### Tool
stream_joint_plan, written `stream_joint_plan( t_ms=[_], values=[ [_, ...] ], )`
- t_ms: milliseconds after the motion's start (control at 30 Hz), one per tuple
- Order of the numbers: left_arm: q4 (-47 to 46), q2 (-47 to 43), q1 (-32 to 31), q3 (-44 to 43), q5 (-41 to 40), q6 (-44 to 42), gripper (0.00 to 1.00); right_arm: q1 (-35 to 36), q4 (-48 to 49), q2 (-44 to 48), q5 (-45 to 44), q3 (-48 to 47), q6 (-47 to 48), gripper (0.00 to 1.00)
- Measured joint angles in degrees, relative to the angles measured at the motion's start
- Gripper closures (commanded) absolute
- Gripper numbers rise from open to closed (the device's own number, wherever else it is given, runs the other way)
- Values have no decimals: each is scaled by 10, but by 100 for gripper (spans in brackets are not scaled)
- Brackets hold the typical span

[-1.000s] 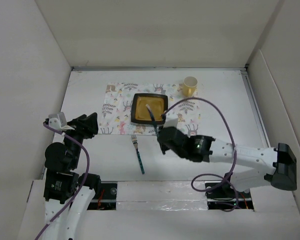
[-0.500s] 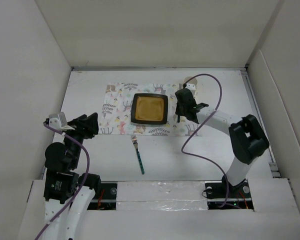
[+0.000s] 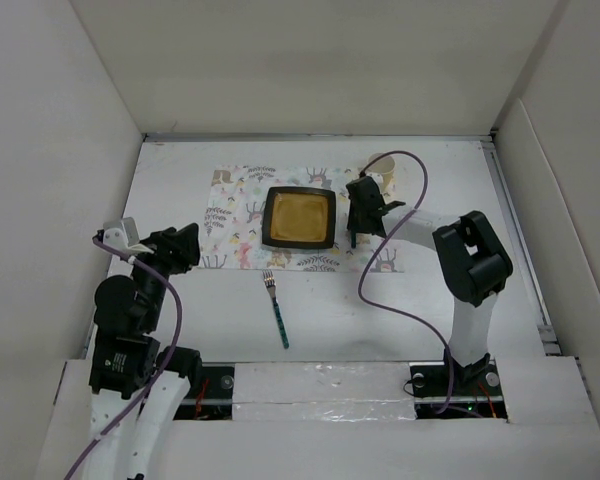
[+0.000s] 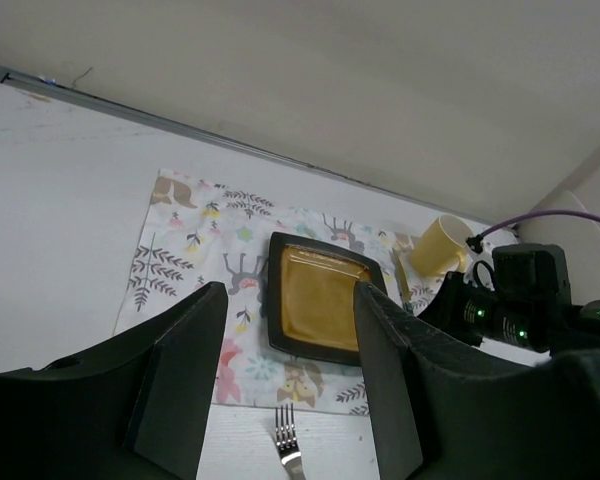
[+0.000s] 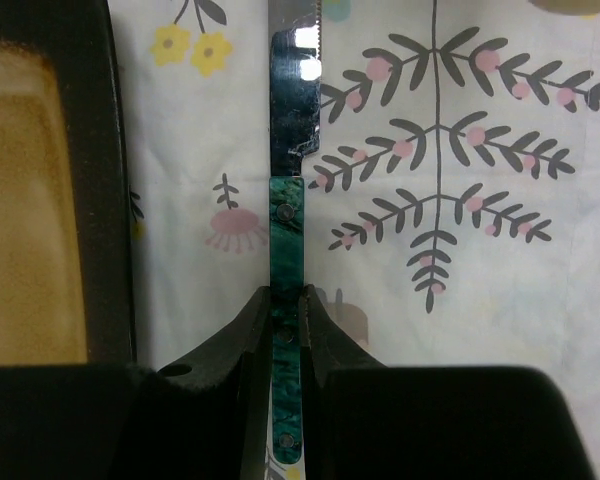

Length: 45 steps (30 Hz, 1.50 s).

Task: Set the dinner table for one person

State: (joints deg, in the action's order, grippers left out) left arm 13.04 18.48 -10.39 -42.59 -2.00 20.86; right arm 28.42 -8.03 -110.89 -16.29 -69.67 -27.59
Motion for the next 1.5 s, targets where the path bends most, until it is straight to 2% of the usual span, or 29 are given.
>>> stream_joint_plan(
  t_ms=[33, 100, 133, 167, 233, 333, 467, 500, 533, 633, 700, 767, 900, 933, 1000, 1100, 1133, 1200, 1300, 1400, 1500],
  values=[
    [0, 5, 0, 0, 0, 0, 49, 0, 0, 0, 2, 0, 0, 91],
    [1, 17, 0, 0, 1, 0, 48, 0, -1, 0, 2, 0, 0, 81],
    [0, 19, 0, 0, 1, 0, 46, 0, -1, 0, 2, 0, -1, 64],
    [1, 33, 0, 0, 3, 0, 45, 0, -1, 0, 2, 0, -1, 64],
    [2, 57, 0, 0, 8, 0, 45, 2, 0, 1, 1, 1, -1, 52],
    [4, 105, 0, -1, 24, 2, 49, 7, -3, 23, -3, 11, 4, 42],
    [18, 186, 0, -12, 48, 2, 55, 17, -7, 108, -1, 43, 11, 41],
    [23, 206, 0, -19, 53, 2, 55, 20, -5, 145, -2, 56, 14, 45],
    [29, 229, 0, -29, 59, 2, 56, 24, -1, 179, -3, 67, 19, 68],
    [35, 293, 0, -63, 72, 2, 54, 42, 29, 304, -5, 121, 26, 100],
    [30, 326, 0, -78, 73, 0, 50, 57, 58, 388, -6, 169, 29, 100],
    [36, 367, -18, -96, 35, -4, 47, 70, 75, 461, -9, 213, 30, 100],
    [56, 485, -122, -177, -64, -7, 47, 76, 82, 545, -22, 273, 29, 81],
    [57, 505, -150, -191, -82, -4, 47, 74, 77, 556, -25, 280, 28, 73],
    [62, 517, -199, -203, -111, 10, 48, 66, 72, 576, -25, 290, 24, 67],
    [66, 491, -273, -189, -169, 49, 50, 42, 71, 602, -13, 302, 20, 58],
    [69, 477, -307, -175, -214, 73, 50, 34, 72, 610, -6, 306, 19, 54],
    [106, 467, -389, -159, -299, 133, 50, 21, 72, 623, 6, 315, 16, 52],
    [203, 518, -511, -165, -398, 282, 49, 11, 72, 634, 26, 319, 10, 47],
    [276, 602, -573, -166, -407, 406, 51, 3, 72, 651, 38, 324, 8, 47],
    [281, 637, -600, -122, -383, 485, 51, -5, 72, 668, 48, 330, 6, 47]
  ],
)
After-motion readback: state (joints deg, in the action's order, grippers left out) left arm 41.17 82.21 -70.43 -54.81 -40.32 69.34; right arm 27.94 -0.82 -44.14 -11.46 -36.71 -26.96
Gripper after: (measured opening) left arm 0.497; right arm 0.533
